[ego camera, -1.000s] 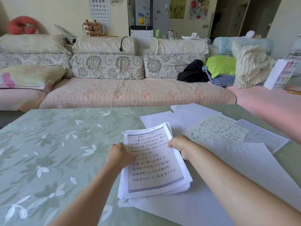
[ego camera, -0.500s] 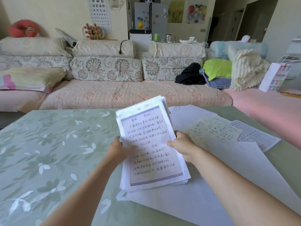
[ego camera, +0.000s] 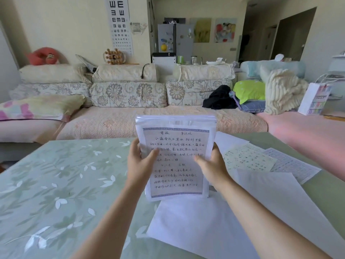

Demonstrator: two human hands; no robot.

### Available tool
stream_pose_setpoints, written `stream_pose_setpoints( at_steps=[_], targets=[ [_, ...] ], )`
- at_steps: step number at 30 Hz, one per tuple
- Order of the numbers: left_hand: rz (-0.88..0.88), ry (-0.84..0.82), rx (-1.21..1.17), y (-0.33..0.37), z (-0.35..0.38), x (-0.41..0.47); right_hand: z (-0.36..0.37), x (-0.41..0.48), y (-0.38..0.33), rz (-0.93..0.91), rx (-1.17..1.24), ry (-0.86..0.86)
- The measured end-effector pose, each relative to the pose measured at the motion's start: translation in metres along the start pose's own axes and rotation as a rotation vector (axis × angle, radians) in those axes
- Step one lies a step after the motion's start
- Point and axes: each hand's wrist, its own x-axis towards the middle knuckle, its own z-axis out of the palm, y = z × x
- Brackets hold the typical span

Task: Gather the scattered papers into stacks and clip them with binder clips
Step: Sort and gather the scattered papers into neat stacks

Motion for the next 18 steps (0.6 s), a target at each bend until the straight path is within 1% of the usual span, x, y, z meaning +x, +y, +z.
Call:
stream_pose_setpoints(
  at_steps=[5, 8, 10, 12, 16, 18],
  targets=[
    [0.069, 0.076, -0.063, 0.040, 0.008, 0.025, 0.002, 0.004, 0.002, 0.008, 0.002, -0.006],
    [0.016, 0.141, -0.155, 0.065, 0.016, 0.044, 0.002, 0.005, 0.005, 0.016, 0.004, -0.001],
    [-0.035, 0.195, -0.131, 0.071, 0.021, 0.053, 0.002, 0.006, 0.004, 0.015, 0.012, 0.022],
    [-0.053, 0.203, -0.072, 0.069, 0.026, 0.061, 0.001, 0.007, 0.002, 0.001, 0.023, 0.042],
    [0.043, 0.215, -0.023, 0.064, 0.030, 0.062, 0.002, 0.010, 0.009, 0.015, 0.004, 0.004],
    [0.087, 0.176, -0.020, 0.055, 0.026, 0.058, 0.000, 0.013, 0.015, 0.046, -0.024, 0.001]
  ],
)
